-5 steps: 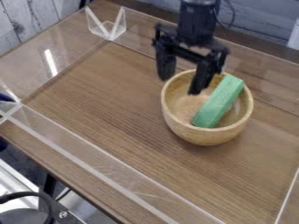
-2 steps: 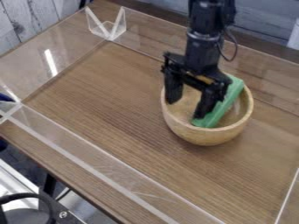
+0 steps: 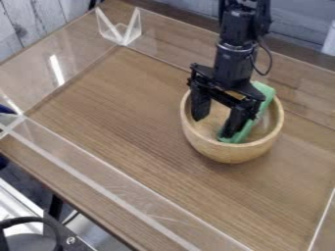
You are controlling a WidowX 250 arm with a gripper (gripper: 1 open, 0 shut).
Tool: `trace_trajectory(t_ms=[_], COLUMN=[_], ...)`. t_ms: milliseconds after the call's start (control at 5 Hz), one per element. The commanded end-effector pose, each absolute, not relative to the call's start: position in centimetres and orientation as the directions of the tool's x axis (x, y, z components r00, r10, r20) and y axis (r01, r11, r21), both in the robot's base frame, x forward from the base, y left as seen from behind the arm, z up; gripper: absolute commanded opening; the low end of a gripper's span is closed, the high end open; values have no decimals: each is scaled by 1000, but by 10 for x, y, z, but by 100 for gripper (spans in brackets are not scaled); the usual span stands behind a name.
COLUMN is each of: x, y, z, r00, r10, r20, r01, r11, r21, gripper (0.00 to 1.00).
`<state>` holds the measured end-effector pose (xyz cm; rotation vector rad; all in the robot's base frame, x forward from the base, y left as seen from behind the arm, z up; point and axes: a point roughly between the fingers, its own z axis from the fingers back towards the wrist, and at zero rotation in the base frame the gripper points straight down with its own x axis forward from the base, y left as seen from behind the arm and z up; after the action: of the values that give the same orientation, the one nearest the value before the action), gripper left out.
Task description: Remove the green block from inside the brown bowl and put it on the table
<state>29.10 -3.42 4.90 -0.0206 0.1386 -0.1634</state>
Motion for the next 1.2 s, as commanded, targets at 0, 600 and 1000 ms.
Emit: trace_trajectory(t_ms=[0,600,1000], x=[307,313,317], y=[-39,-39,-38], z=[61,63,63], r00=[981,979,978], r10=[-184,-197,-205], r20=[-66,-44,-30], r01=[182,195,203], r11=[983,980,977], r21=[-35,-51,-61], gripper=[100,100,100])
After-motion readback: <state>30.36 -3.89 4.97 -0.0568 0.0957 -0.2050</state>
